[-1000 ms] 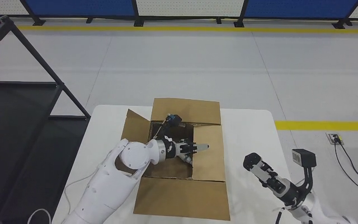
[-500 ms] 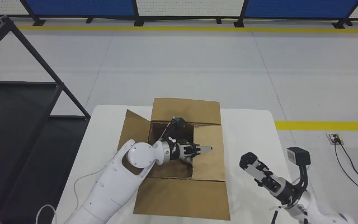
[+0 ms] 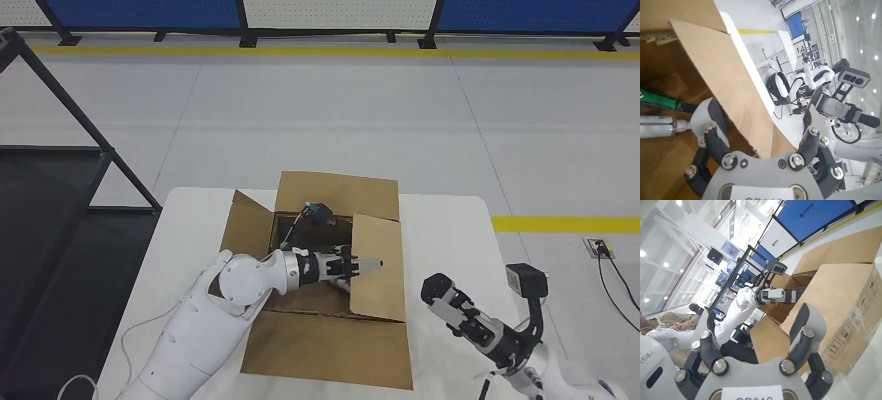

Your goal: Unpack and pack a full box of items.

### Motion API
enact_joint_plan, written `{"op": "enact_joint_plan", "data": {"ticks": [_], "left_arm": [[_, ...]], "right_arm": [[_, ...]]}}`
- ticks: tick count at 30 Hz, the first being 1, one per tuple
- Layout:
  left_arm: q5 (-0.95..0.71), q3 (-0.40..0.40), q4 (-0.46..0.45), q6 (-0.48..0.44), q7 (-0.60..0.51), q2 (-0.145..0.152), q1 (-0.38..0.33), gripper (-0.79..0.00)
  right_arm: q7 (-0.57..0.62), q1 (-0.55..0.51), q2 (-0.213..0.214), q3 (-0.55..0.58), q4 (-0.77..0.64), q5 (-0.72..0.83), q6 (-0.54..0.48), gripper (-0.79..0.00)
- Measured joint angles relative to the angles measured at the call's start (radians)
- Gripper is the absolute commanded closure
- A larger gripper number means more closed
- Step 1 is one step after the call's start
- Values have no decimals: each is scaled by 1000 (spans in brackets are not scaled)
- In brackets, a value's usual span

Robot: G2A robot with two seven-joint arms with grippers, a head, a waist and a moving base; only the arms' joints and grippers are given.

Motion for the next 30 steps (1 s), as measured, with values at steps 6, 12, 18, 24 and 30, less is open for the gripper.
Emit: {"op": "enact_joint_plan", "data": {"ticks": [6, 12, 18, 24, 30], "left_arm": [[22, -31, -108, 17, 17, 8, 25, -785], [37, -9, -157, 53, 52, -2, 6, -785], [35, 51, -148, 84, 74, -26, -50, -785], [27, 131, -102, 103, 92, -60, -121, -785], [20, 212, -58, 113, 118, -101, -183, -785]], "right_arm": [[-13, -5, 6, -13, -11, -14, 4, -785], [-42, -52, 12, 8, -39, -17, -17, -785], [-77, -132, 17, 37, -70, -14, -64, -785], [-116, -210, 20, 50, -98, -37, -121, -785], [-169, -264, 22, 55, -104, -57, -164, -785]]}}
